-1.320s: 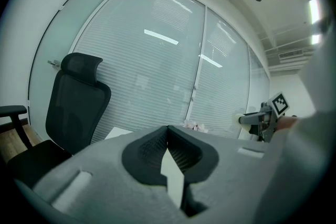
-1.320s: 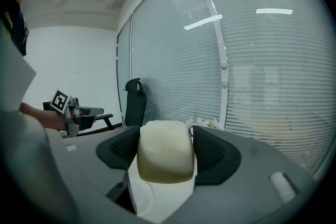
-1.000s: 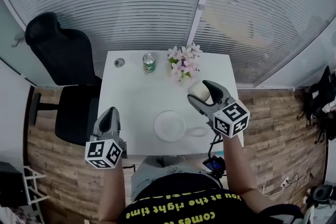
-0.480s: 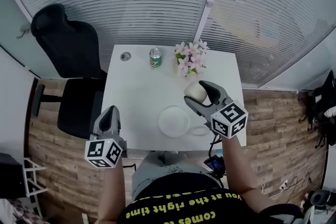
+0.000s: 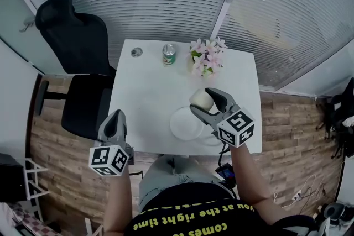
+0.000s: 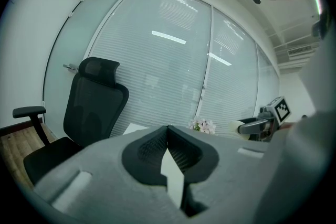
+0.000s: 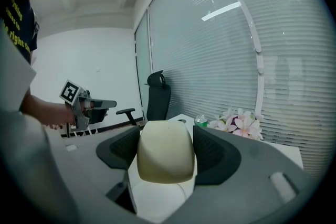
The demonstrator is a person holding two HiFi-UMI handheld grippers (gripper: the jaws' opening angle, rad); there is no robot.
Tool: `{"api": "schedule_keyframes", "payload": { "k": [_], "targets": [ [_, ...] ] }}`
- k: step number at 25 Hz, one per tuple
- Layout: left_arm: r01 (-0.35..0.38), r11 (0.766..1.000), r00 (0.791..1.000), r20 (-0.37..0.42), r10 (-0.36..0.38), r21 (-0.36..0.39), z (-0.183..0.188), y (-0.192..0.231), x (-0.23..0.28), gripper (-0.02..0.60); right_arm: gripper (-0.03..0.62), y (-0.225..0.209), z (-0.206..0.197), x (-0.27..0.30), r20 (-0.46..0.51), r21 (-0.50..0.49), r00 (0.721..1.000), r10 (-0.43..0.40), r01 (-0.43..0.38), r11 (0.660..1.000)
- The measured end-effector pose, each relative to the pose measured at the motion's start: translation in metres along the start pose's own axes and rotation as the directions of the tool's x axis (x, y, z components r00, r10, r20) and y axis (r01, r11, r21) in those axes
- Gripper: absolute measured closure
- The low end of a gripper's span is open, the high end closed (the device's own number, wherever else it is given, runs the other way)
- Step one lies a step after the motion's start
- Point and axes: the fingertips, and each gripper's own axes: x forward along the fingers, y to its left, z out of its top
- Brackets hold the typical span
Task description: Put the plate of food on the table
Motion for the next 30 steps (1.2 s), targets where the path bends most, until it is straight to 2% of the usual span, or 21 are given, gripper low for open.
{"api": "schedule_keyframes", "payload": {
  "k": [11,30],
  "targets": [
    [-0.02,1.0,1.0,-0.021,0.02,-0.013,-0.012,0.012,0.002,0.58,0.269,0.009,-0.042,0.023,-0.069,0.024,0.997,0.025,-0.024,0.999],
    [-0.01,1.0,0.999,-0.044,0.009,-0.011,-0.022,0.016,0.015,0.58,0.269,0.023,-0.127,0.06,-0.21,0.008,0.977,0.045,-0.044,0.999]
  ]
}}
